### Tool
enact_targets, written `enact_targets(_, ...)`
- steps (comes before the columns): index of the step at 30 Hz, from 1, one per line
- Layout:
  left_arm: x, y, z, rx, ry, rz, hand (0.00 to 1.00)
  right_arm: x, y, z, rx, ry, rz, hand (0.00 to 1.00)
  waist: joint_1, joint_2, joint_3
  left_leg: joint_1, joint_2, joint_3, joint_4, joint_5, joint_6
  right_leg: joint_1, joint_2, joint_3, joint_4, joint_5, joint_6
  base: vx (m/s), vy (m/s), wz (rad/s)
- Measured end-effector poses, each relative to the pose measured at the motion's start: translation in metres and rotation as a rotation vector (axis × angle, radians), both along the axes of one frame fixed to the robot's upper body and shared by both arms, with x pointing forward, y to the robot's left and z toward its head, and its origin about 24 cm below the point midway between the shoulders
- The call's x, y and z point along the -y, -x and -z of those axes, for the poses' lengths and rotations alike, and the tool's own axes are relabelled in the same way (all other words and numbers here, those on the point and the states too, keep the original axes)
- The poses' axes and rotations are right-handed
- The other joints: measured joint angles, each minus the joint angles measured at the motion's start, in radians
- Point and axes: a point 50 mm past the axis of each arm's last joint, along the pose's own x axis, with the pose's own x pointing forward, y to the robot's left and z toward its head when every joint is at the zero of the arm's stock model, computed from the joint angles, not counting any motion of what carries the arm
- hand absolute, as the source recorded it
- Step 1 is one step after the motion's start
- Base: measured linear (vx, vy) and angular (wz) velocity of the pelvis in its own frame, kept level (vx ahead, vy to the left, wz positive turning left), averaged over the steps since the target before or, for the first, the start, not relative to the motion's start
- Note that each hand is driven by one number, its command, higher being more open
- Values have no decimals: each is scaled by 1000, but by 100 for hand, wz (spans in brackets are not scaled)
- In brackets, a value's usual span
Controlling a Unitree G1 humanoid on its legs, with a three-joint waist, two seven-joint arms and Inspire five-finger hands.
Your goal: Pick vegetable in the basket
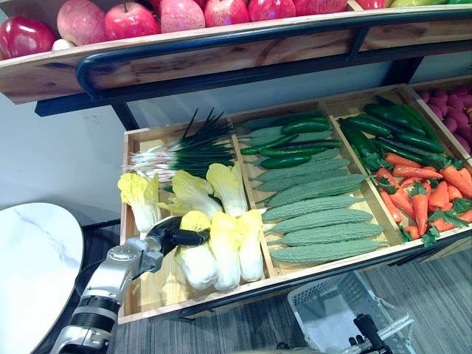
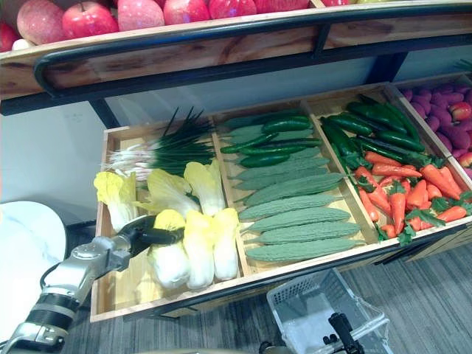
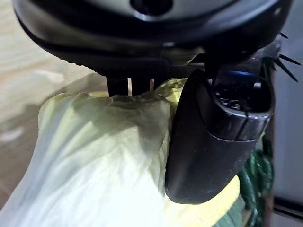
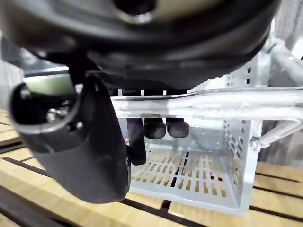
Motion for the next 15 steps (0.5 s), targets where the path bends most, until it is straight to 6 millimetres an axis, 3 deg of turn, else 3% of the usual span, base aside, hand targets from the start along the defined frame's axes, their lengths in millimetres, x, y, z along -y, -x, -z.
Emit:
enact_targets(9, 38, -2, -47, 171, 178, 118, 0, 57, -28, -58, 249, 244, 132, 0, 9, 1, -19, 11, 1, 18, 10, -34, 4, 0, 0, 19, 7, 8, 13, -24, -19, -4)
enact_targets(15, 46, -2, -58, 226, 209, 95, 0, 79, -25, -83, 285, 346, 218, 0, 7, 17, -43, 6, 1, 25, 20, -42, 8, -6, 0, 29, 6, 13, 21, -42, -40, -5)
